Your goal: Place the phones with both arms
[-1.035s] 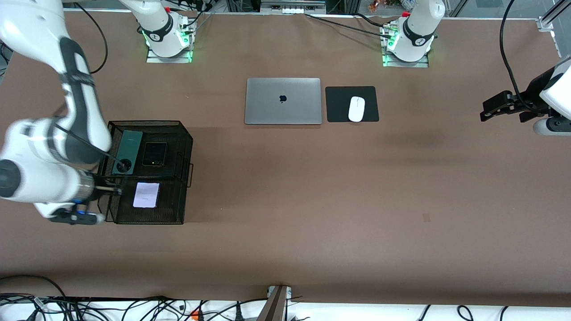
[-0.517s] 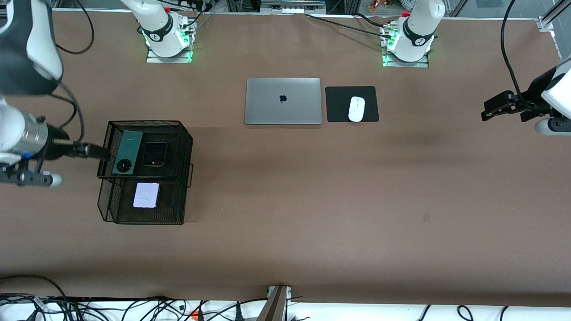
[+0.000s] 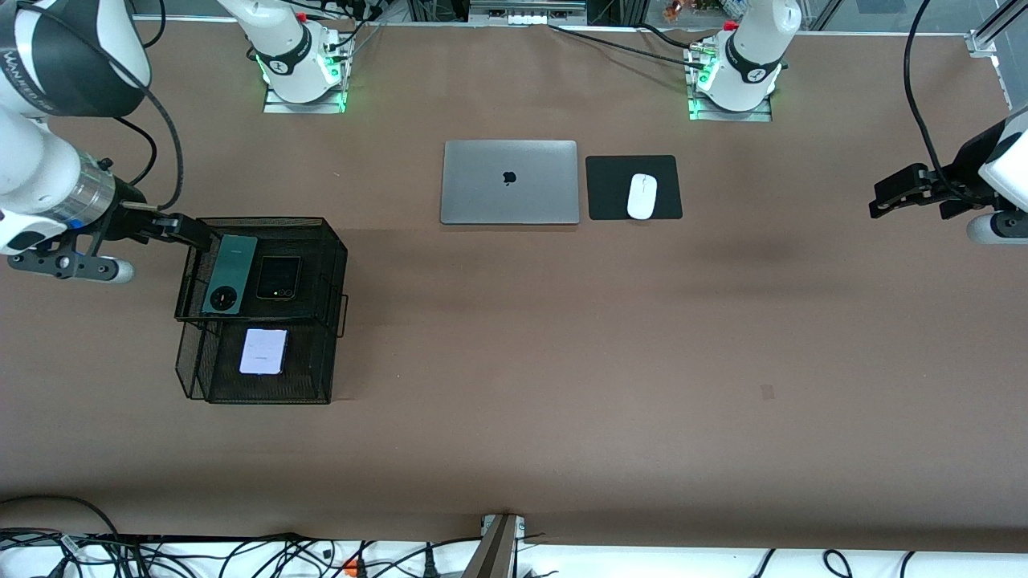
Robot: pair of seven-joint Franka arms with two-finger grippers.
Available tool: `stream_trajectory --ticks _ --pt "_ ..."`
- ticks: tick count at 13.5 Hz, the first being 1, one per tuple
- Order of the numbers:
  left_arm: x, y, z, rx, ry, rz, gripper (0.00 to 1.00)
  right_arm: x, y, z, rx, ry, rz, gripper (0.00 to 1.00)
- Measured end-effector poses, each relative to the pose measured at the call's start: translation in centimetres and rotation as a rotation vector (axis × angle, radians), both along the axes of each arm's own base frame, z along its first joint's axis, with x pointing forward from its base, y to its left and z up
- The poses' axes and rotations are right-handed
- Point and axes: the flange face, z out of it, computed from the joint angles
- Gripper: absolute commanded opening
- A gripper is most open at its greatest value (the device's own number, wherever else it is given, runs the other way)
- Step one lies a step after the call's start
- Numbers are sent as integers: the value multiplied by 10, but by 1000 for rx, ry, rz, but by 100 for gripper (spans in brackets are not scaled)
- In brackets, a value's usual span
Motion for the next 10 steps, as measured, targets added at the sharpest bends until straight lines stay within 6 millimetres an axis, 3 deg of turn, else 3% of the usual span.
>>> stream_trajectory --ticks 10 --pt "0 0 0 0 0 -2 100 2 -6 0 9 -16 -12 100"
